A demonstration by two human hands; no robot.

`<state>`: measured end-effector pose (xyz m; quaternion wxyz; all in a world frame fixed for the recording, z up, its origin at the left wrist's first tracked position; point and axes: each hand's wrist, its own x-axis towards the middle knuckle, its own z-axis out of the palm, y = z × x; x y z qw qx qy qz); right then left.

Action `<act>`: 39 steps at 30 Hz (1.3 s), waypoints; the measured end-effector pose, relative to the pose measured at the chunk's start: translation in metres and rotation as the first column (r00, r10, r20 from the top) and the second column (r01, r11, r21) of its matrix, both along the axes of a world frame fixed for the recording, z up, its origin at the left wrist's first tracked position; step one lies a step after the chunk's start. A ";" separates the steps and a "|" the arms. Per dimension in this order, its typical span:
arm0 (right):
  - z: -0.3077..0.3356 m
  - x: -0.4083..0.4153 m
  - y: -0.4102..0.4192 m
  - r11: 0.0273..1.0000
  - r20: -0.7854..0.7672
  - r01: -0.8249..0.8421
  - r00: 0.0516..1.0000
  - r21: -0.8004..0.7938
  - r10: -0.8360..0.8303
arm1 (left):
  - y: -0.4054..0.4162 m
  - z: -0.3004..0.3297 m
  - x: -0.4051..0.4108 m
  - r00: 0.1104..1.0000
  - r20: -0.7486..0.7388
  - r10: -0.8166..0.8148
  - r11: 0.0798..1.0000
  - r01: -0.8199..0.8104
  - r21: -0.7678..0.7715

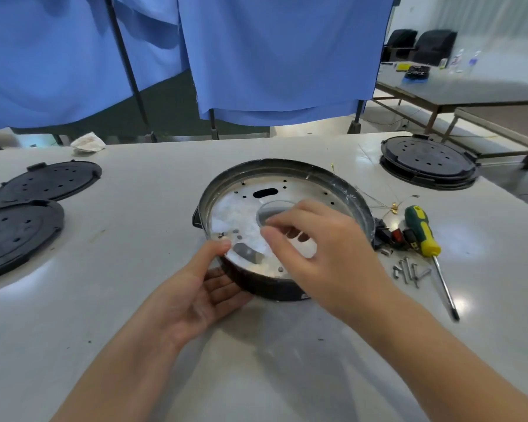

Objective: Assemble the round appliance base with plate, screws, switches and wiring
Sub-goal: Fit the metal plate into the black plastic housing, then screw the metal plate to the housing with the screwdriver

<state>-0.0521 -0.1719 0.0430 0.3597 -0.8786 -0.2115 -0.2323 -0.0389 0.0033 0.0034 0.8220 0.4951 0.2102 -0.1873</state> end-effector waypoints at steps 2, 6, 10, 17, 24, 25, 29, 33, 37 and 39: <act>0.012 0.010 -0.017 0.998 -0.015 0.034 0.999 0.060 -0.034 | 0.002 0.001 0.000 1.000 -0.020 0.003 1.000 -0.003 -0.019; 0.026 0.024 -0.056 0.995 -0.165 0.093 0.982 0.022 -0.089 | 0.005 0.002 0.000 0.999 -0.034 -0.005 0.999 0.003 -0.037; 0.034 0.030 -0.103 0.982 -0.389 0.099 0.908 -0.160 -0.155 | 0.006 0.000 0.000 0.999 -0.036 0.003 0.999 -0.004 -0.037; 0.017 0.029 -0.149 0.756 -0.517 -0.021 0.741 -0.655 -0.428 | 0.002 -0.001 -0.001 0.999 -0.018 -0.027 1.000 0.027 -0.015; -0.004 0.032 -0.147 0.649 -0.461 -0.062 0.756 -0.758 -0.466 | 0.002 -0.001 -0.001 1.000 -0.010 -0.025 1.000 0.025 -0.004; -0.005 0.032 -0.147 0.650 -0.455 -0.054 0.757 -0.758 -0.468 | 0.002 -0.001 -0.001 1.000 -0.008 -0.028 1.000 0.028 -0.003; -0.008 0.032 -0.146 0.667 -0.449 -0.010 0.747 -0.745 -0.490 | 0.005 -0.003 0.001 0.999 -0.007 -0.043 0.999 0.042 -0.005; -0.006 0.032 -0.145 0.714 -0.406 0.075 0.779 -0.696 -0.478 | 0.008 -0.004 0.002 0.998 -0.001 -0.065 0.998 0.065 0.004; 0.017 0.030 -0.143 0.806 -0.280 0.256 0.846 -0.534 -0.454 | 0.010 -0.003 0.001 0.997 -0.002 -0.080 0.997 0.080 0.008; 0.034 0.028 -0.137 0.850 -0.184 0.299 0.894 -0.433 -0.409 | 0.011 -0.002 0.000 0.995 -0.011 -0.099 0.995 0.099 0.007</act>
